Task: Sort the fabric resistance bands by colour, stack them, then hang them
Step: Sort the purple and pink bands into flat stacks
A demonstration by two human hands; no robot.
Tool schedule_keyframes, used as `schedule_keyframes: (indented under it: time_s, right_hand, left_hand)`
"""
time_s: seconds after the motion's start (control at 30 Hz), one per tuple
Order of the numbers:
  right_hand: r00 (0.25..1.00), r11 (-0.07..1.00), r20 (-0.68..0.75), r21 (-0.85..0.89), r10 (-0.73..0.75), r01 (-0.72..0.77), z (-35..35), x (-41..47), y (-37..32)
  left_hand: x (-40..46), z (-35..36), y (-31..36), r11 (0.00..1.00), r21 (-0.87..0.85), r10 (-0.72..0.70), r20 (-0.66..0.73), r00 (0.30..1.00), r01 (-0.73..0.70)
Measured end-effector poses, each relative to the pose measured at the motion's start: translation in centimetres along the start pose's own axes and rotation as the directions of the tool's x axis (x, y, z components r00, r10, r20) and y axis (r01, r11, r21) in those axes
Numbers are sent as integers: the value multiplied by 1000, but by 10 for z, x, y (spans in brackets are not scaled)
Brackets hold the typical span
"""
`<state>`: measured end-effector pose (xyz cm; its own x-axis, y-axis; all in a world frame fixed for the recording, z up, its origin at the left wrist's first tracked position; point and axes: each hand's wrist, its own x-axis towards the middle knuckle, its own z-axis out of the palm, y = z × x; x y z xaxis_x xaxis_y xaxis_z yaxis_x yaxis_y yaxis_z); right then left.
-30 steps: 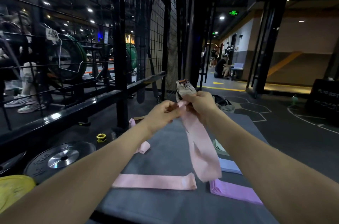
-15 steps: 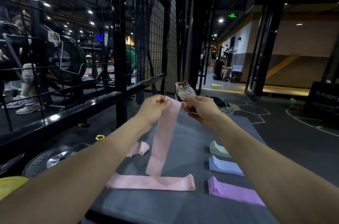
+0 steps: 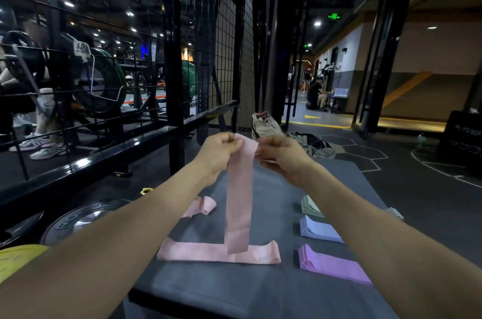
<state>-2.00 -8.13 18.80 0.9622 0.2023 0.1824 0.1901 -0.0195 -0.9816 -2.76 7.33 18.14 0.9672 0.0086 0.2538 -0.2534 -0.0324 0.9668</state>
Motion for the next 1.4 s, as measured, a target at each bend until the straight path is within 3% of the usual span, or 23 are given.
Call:
schedule_keyframes:
  time_s: [0.2, 0.27, 0.33, 0.4, 0.57, 0.7, 0.8, 0.9, 1.0, 1.1, 1.17, 1.23, 1.4]
  right_hand:
    - [966, 916, -53, -337, -252, 220, 1, 4, 7]
    - [957, 896, -83, -382, -276, 226, 0, 8, 8]
    - [970, 880, -38, -429, -242, 203, -1, 11, 10]
    - [982, 883, 20, -435, -187, 177, 0, 12, 13]
    - [997, 980, -75, -196, 18, -33, -9, 12, 19]
    - [985, 985, -22, -19, 172, -173, -16, 7, 21]
    - [977, 975, 10, 60, 212, -212, -22, 4, 24]
    - [968, 964, -88, 150, 234, -219, -32, 5, 25]
    - [963, 970, -150, 137, 222, -202, -40, 7, 27]
    - [975, 982, -142, -54, 172, -181, -41, 7, 31]
    - [982, 931, -134, -322, 136, -173, -41, 5, 37]
    - [985, 806, -141, -569, 98, -161, -45, 2, 40]
    - [973, 436, -211, -870, 93, -230, -51, -3, 48]
  left_hand:
    - [-2, 7, 4, 997, -50, -57, 140, 988, 64]
    - [-4, 3, 6, 977, 213, -64, 171, 983, 27]
    - [-4, -1, 3, 796, 605, -70, 142, 987, -31]
    - [-3, -4, -4, 654, 755, -14, 74, 997, -47]
    - [5, -23, -21, 728, 685, 66, -58, 996, -8]
    - [6, -33, -29, 932, 343, -110, -26, 994, 112]
    - [1, -38, -30, 968, 160, -203, 62, 977, 191]
    - [-5, -46, -32, 951, 160, -285, 135, 949, 263]
    - [-6, -53, -32, 910, 307, -301, 24, 953, 280]
    - [-4, -54, -36, 863, 437, -291, 19, 956, 254]
    - [-4, -57, -41, 788, 554, -327, 4, 945, 270]
    - [-4, -65, -48, 663, 695, -374, -18, 927, 280]
    - [-7, -83, -65, 475, 839, -429, -41, 903, 264]
